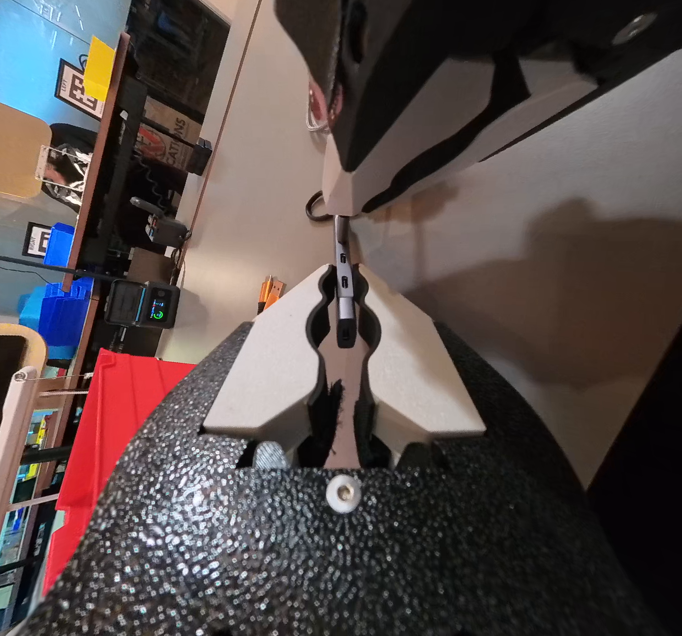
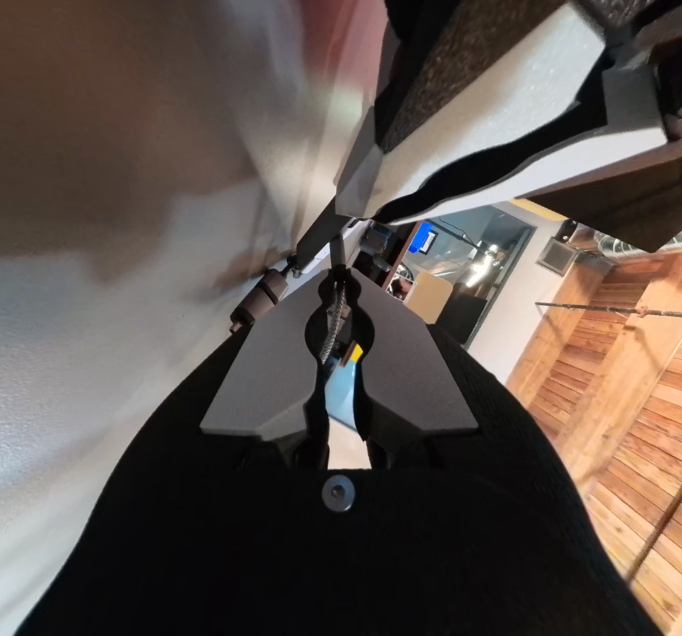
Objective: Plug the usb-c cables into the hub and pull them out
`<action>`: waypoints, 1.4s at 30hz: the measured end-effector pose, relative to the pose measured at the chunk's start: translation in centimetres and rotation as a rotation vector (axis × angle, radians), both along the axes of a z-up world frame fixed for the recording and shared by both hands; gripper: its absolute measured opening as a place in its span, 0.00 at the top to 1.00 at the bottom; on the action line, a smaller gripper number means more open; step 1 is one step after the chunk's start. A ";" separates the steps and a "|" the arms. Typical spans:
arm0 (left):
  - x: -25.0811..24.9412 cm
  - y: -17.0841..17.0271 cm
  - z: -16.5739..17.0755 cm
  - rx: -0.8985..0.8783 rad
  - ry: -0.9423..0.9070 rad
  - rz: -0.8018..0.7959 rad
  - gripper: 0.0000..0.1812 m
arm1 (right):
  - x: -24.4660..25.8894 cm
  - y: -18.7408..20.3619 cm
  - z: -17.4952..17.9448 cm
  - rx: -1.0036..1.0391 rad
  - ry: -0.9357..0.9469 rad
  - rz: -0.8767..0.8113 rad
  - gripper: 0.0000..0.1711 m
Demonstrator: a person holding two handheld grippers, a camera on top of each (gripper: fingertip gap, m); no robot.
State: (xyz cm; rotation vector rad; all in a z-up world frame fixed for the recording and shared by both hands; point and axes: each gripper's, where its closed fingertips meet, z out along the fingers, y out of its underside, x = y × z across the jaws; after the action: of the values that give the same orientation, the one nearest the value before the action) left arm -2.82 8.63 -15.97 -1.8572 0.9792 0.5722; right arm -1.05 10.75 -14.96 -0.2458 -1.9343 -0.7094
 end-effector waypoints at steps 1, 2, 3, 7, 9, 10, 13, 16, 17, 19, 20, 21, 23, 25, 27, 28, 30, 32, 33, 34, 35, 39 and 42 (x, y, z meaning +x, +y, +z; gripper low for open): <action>0.0 0.0 0.0 0.000 -0.009 -0.002 0.96 | 0.0 0.0 0.0 -0.011 0.004 0.000 0.99; 0.0 0.0 -0.1 -0.002 -0.012 -0.005 0.95 | 0.0 0.0 0.0 -0.019 0.006 0.001 0.98; -0.1 0.1 -0.1 -0.001 -0.009 -0.011 0.96 | -0.1 0.0 -0.1 -0.027 0.009 0.004 0.98; -0.4 0.4 0.2 0.090 -0.075 -0.070 0.96 | -0.4 0.1 -0.3 -0.172 0.067 0.031 0.98; -0.3 0.1 1.0 0.158 -0.137 -0.116 0.85 | -0.5 0.0 -0.3 -0.298 0.107 0.038 0.98; -0.5 -0.1 1.1 0.164 -0.128 -0.131 0.80 | -0.5 0.1 -0.2 -0.344 0.125 0.040 0.98; -1.0 -0.3 1.0 0.171 -0.139 -0.155 0.80 | -0.4 -0.2 0.1 -0.462 0.158 0.062 0.98; 0.1 -0.7 1.4 0.224 -0.138 -0.236 0.84 | -0.4 -0.6 0.1 -0.544 0.168 0.090 0.98; 0.2 -0.7 1.5 0.243 -0.130 -0.242 0.92 | -0.3 -0.6 0.1 -0.555 0.168 0.095 0.98; 0.4 -0.4 1.0 0.229 -0.105 -0.244 0.95 | -0.2 -0.5 -0.1 -0.576 0.163 0.092 0.98; 0.2 -0.3 0.9 0.238 -0.090 -0.232 0.95 | -0.2 -0.5 -0.2 -0.577 0.164 0.095 0.98; 0.1 -0.2 1.0 0.253 -0.070 -0.222 0.94 | -0.2 -0.5 -0.1 -0.577 0.165 0.100 0.98; 0.2 -0.3 0.8 0.241 -0.057 -0.232 0.95 | -0.2 -0.6 -0.1 -0.601 0.161 0.105 0.98; 0.3 -0.4 0.6 0.207 -0.076 -0.237 0.96 | -0.1 -0.7 -0.2 -0.643 0.150 0.102 0.98; 0.6 -0.2 0.6 0.201 -0.080 -0.239 0.96 | 0.4 -0.7 -0.2 -0.712 0.114 0.083 0.98; 0.6 -0.1 0.5 0.209 -0.052 -0.237 0.96 | 0.9 -0.7 0.1 -0.767 0.090 0.066 0.98; 0.6 0.1 0.4 0.226 0.013 -0.229 0.96 | 2.1 -0.8 1.6 -0.905 0.085 0.049 0.96; 0.7 0.3 0.3 0.234 0.040 -0.236 0.96 | 2.8 -0.5 4.0 -1.051 0.129 0.024 0.92; 0.8 0.3 0.3 0.236 0.046 -0.238 0.96 | 2.9 -0.2 5.3 -1.111 0.159 0.005 0.91; 0.8 0.4 0.3 0.237 0.050 -0.240 0.96 | 2.6 0.1 6.4 -1.160 0.187 -0.012 0.91; 0.9 0.4 0.2 0.239 0.057 -0.242 0.96 | 2.1 0.2 7.1 -1.207 0.198 -0.028 0.90; 1.1 0.4 0.0 0.257 0.125 -0.248 0.96 | -1.6 0.6 7.0 -1.300 0.115 -0.139 0.91; 1.2 0.5 -0.2 0.274 0.192 -0.251 0.96 | -5.6 1.7 5.8 -1.306 0.038 -0.170 0.88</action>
State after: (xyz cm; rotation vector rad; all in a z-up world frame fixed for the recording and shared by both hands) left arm -1.57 9.09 -16.13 -1.4320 1.1765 0.7013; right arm -6.69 12.49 -9.21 -1.1970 -2.0818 0.5643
